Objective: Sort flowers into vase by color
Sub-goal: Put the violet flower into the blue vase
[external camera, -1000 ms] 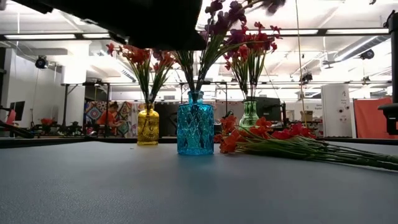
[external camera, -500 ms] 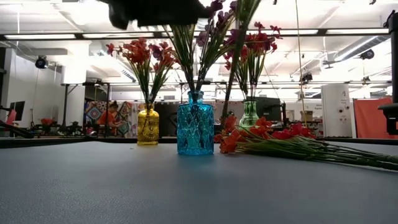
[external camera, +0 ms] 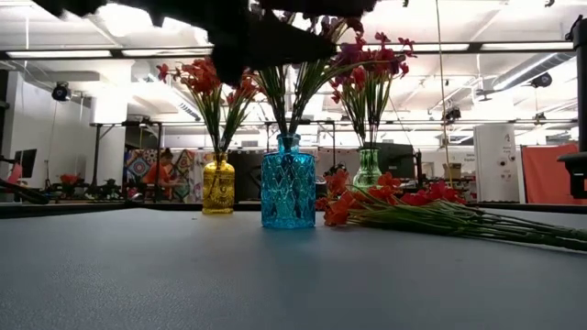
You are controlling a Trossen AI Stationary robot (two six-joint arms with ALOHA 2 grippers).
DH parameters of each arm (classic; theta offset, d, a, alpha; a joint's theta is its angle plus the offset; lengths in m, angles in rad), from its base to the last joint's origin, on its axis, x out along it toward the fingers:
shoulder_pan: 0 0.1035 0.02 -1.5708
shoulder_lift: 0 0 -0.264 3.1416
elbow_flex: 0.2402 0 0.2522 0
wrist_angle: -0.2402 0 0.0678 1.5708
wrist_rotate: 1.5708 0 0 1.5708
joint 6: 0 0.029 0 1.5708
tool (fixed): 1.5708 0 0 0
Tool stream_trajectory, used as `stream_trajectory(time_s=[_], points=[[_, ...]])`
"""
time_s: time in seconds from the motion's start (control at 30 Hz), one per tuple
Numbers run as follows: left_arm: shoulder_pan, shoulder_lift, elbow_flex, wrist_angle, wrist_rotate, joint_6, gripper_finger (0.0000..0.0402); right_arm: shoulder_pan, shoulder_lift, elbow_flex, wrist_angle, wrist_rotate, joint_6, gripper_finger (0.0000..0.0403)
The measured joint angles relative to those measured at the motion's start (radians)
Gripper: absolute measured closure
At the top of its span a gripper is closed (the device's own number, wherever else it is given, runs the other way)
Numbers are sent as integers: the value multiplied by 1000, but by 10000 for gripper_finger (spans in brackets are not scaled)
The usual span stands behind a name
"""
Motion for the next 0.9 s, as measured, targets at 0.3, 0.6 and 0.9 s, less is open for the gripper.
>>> stream_trajectory(time_s=[0.3,0.6,0.9], points=[[50,94,0,231,229,37,141,0,-1,0,67,-2,-55,101],[123,173,28,385,275,33,141,0,-1,0,121,-2,-106,101],[135,238,117,379,289,102,158,0,-1,0,119,-2,-118,101]])
